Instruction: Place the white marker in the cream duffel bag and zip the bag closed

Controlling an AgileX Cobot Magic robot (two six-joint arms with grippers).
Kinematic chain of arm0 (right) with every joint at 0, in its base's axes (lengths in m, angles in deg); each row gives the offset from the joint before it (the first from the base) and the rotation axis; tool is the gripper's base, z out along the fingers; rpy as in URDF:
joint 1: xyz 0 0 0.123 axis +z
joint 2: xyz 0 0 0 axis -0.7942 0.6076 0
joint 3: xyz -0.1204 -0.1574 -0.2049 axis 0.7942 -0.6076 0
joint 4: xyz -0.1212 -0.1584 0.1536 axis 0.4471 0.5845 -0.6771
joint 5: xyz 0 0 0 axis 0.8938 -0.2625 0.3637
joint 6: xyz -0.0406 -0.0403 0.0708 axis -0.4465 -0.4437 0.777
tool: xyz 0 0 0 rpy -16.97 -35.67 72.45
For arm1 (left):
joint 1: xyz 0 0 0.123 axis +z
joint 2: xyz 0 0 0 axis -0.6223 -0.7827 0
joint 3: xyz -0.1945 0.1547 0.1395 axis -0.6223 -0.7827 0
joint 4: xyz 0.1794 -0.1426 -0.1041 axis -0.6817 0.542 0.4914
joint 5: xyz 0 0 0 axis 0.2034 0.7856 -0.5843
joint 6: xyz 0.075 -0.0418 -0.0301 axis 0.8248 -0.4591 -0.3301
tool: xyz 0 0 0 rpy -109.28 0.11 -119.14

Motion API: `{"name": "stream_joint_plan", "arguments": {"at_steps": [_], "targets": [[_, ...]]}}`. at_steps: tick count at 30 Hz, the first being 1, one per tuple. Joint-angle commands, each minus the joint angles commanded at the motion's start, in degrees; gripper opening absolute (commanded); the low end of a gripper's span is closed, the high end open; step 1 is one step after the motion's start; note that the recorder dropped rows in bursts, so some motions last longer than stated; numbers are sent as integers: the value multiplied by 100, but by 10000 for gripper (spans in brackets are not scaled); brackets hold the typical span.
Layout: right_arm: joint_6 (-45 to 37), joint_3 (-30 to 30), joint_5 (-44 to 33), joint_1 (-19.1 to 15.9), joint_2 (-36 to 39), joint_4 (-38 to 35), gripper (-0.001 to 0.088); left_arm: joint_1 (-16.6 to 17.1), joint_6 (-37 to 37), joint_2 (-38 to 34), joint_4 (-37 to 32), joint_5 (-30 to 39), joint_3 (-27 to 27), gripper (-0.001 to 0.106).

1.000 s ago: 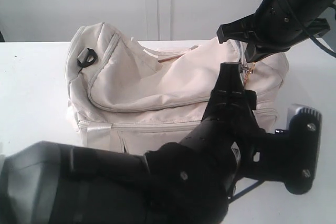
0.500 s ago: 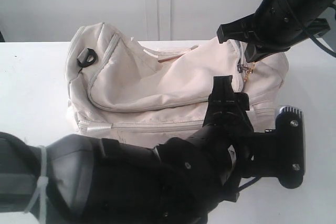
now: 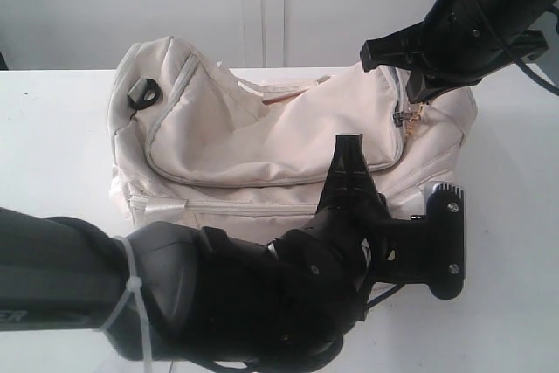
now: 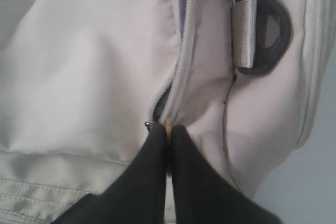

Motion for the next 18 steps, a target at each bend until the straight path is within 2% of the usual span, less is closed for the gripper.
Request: {"name": "stream_joint_plan", "arguments": {"at_steps": [18], "targets": [[35, 0, 589, 0, 0, 0, 0, 0, 0, 0, 0, 0, 0, 0]]}}
